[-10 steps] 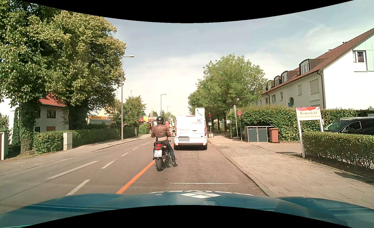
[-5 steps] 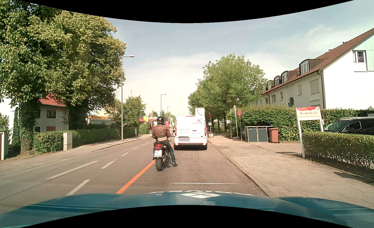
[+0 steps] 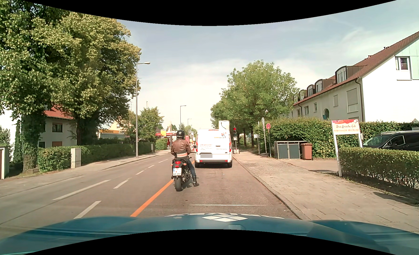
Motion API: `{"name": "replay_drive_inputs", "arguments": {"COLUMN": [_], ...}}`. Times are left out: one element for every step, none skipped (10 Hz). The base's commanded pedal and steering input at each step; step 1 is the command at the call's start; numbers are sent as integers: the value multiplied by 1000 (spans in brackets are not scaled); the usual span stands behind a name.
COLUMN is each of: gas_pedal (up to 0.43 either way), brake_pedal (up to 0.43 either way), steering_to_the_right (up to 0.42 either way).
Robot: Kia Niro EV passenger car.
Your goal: Follow the waypoints while adhering to traffic rules and regulations
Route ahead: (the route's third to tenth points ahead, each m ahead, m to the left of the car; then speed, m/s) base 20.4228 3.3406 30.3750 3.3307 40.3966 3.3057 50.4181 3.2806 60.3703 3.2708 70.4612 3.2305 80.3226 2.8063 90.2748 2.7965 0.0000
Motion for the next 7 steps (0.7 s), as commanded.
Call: {"name": "replay_drive_inputs", "arguments": {"gas_pedal": [0, 0, 0, 0, 0, 0, 0], "brake_pedal": [0, 0, 0, 0, 0, 0, 0], "steering_to_the_right": [-15, -15, -15, -15, -15, -15, -15]}}
